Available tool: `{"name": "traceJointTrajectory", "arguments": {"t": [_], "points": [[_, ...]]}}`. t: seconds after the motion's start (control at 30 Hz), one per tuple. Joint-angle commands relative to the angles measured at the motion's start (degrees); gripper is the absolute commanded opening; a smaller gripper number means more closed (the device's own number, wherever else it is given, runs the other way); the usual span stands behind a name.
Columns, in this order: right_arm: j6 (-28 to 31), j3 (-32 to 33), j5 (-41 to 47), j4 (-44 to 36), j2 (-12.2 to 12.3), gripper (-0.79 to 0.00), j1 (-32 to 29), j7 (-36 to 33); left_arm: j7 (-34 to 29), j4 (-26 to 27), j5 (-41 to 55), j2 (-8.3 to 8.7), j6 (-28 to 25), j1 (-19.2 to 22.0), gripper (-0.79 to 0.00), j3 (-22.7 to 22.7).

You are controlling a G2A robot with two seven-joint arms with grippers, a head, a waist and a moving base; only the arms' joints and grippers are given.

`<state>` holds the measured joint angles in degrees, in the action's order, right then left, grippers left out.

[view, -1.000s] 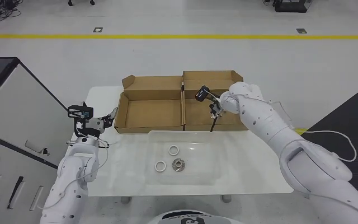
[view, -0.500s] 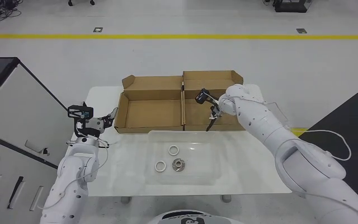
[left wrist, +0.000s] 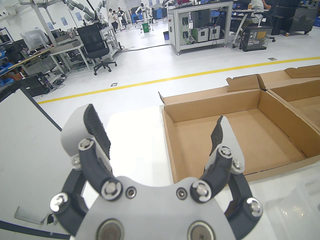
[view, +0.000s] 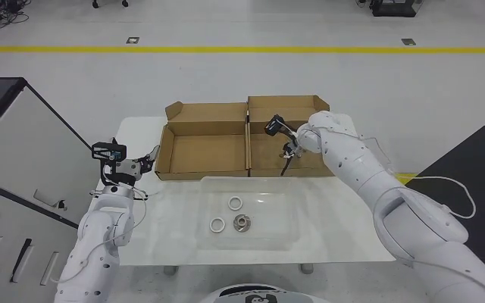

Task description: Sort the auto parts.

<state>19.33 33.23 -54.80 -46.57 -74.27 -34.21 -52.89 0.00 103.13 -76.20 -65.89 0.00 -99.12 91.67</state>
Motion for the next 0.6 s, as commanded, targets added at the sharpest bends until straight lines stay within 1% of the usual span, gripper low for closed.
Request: {"name": "traceJointTrajectory", "arguments": {"t": [0.0, 0.13, 0.23, 0.4, 0.57], "points": [[0.06, 1.14, 0.14, -1.0, 0.45, 0.0, -0.16, 0.35, 0.0, 0.0, 0.0, 0.0, 0.0, 0.0, 0.0, 0.0], [1.15, 4.59, 2.49, -3.8, 1.77, 0.0, -1.3, 1.38, 0.0, 0.0, 0.0, 0.0, 0.0, 0.0, 0.0, 0.0], [1.77, 7.7, 3.86, -7.36, 3.13, 0.0, -2.57, 1.1, 0.0, 0.0, 0.0, 0.0, 0.0, 0.0, 0.0, 0.0], [2.01, 15.44, 7.47, -17.69, 6.22, 0.0, -7.1, -0.44, 0.0, 0.0, 0.0, 0.0, 0.0, 0.0, 0.0, 0.0], [3.78, 25.44, 13.49, -30.97, 9.56, 0.0, -14.9, -2.55, 0.0, 0.0, 0.0, 0.0, 0.0, 0.0, 0.0, 0.0]]}}
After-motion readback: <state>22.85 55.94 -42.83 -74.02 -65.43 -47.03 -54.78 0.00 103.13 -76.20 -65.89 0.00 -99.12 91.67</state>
